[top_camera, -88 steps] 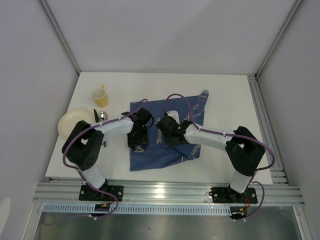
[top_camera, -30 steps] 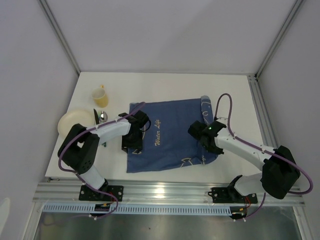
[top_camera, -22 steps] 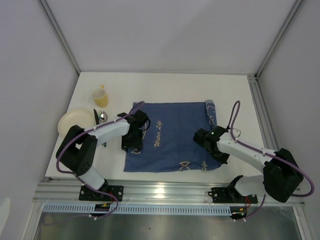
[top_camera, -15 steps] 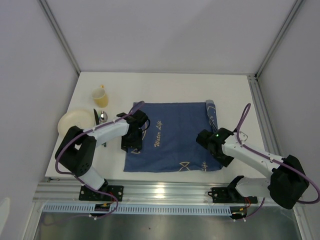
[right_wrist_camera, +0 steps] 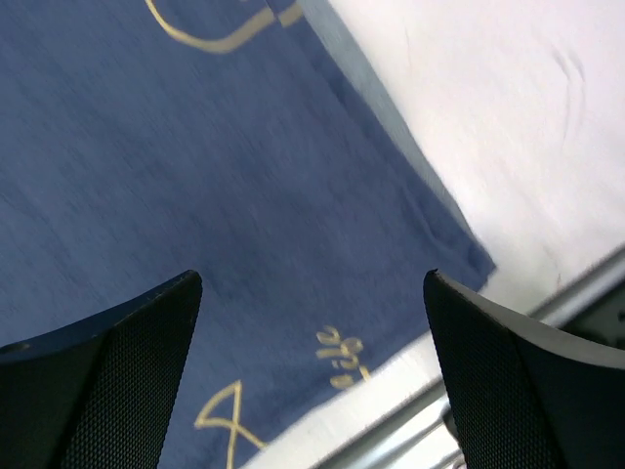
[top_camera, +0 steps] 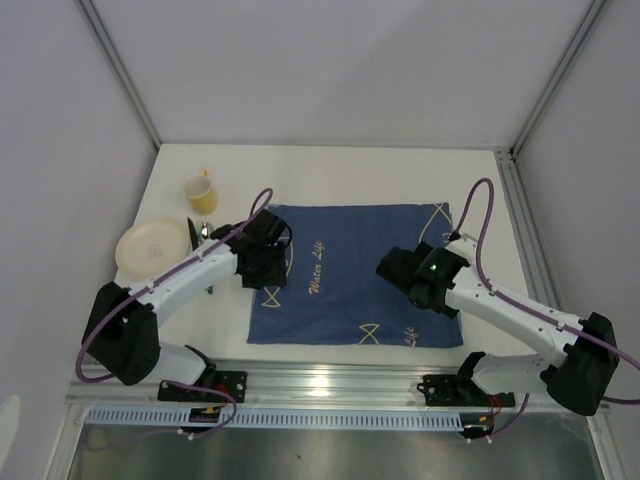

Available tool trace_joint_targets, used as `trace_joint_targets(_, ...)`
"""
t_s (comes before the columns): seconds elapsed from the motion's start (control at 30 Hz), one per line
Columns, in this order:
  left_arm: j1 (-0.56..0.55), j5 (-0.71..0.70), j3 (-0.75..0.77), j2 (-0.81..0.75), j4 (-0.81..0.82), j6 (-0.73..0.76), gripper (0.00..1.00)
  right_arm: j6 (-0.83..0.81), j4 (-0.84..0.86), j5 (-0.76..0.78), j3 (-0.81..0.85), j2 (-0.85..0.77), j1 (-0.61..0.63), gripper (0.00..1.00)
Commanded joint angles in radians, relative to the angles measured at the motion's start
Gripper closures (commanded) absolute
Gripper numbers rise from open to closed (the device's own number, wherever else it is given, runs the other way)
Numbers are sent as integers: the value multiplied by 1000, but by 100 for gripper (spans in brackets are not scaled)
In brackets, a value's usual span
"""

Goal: Set the dinner table for one person
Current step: Flatten out the napkin at the center of the board.

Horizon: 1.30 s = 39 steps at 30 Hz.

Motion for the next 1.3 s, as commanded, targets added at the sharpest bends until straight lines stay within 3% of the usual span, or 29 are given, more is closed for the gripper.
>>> trace_joint_targets(0.0, 6, 33, 66, -5, 46, 21, 40, -260, 129, 192, 67, 48, -57, 1)
trace_joint_targets(0.07, 6, 27, 121, 50, 26, 26, 40, -541, 347, 145, 86, 86, -144, 1)
trace_joint_targets(0.17, 6, 70, 183, 128, 29, 37, 40, -693, 513, 35, 115, 168, -261, 1)
trace_joint_targets(0.27, 6, 73, 232, 185, 20, 25, 40, -755, 631, -120, 133, 243, -339, 5)
trace_joint_targets(0.4, 6, 99, 270, 271, 21, 23, 41, -827, 704, -191, 173, 370, -344, 19)
trace_joint_targets(0.63, 6, 67, 381, 381, -5, 48, 40, -899, 777, -346, 250, 526, -349, 35)
trace_joint_targets(0.73, 6, 69, 436, 435, -42, 52, 40, -904, 791, -407, 282, 557, -349, 55)
trace_joint_targets(0.77, 6, 72, 451, 446, -51, 54, 40, -904, 797, -448, 284, 566, -349, 66)
trace_joint_targets(1.0, 6, 108, 441, 474, -59, 49, 41, -889, 831, -576, 239, 587, -338, 100)
trace_joint_targets(1.27, -14, 148, 393, 504, -40, 37, 47, -888, 853, -637, 176, 596, -306, 100)
